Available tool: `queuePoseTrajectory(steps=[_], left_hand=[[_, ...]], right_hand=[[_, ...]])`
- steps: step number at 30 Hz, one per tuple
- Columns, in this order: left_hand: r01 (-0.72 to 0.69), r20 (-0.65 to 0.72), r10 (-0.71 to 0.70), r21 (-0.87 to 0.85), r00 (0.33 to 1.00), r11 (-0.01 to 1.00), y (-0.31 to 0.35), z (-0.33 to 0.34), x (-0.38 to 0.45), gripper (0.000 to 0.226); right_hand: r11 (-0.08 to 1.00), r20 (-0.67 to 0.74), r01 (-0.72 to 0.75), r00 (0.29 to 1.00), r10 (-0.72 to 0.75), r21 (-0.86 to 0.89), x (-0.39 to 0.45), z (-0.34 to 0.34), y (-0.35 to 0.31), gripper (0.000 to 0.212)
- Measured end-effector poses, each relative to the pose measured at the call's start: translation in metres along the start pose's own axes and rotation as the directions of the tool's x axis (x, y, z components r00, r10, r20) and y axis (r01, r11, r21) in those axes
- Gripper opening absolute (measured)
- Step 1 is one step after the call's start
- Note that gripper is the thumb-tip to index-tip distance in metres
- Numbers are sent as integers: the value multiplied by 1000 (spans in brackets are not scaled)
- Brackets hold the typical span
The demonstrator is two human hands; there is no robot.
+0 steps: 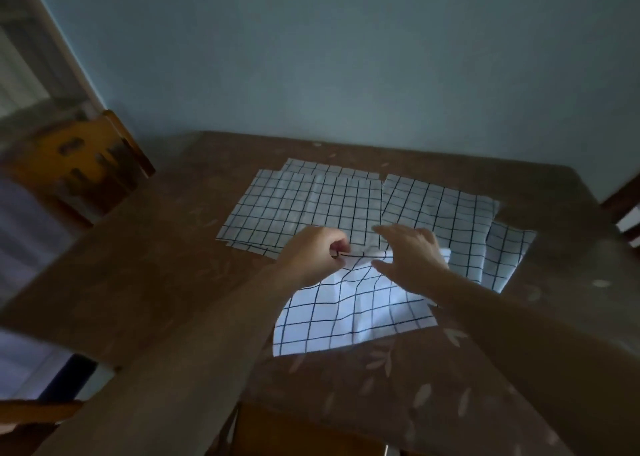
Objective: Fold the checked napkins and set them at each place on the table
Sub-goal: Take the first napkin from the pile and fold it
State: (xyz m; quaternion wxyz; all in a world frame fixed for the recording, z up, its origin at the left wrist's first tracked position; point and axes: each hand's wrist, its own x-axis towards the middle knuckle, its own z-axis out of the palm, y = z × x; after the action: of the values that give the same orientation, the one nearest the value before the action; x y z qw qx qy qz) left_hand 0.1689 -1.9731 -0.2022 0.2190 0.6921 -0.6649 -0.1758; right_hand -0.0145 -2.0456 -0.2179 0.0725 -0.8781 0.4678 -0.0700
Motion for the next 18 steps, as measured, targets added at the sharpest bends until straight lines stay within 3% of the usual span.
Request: queuePoseTrajectory(steps=[3, 5, 8, 10, 15, 16, 18], left_hand=[[5, -1, -5, 5, 1000, 1000, 17, -30, -17, 23], [42, 50, -43, 12, 998, 999, 26, -51, -29, 37], [83, 79, -87, 57, 993, 995, 38, -82, -43, 40], [90, 37, -89, -42, 995, 995, 51, -97, -51, 29], [67, -44, -82, -265, 996, 962, 100, -109, -58, 42], [42, -55, -60, -281, 997, 959, 111, -109, -57, 39], [2, -73, -27, -328, 997, 945, 132, -109, -56, 24]], right_hand=[[997, 77, 70, 994, -72, 26, -9, -27, -10, 30], [990, 97, 92, 990, -103, 111, -18, -48, -12, 22], [984, 112, 123, 984, -137, 126, -33, -83, -4, 19], [988, 97, 112, 988, -123, 108, -44, -106, 7, 20], [986, 79, 126, 988, -135, 111, -78, -152, 16, 44], [978, 66, 138, 987, -149, 156, -83, -159, 14, 44], [951, -8, 159, 987, -163, 266, -91, -173, 9, 23]])
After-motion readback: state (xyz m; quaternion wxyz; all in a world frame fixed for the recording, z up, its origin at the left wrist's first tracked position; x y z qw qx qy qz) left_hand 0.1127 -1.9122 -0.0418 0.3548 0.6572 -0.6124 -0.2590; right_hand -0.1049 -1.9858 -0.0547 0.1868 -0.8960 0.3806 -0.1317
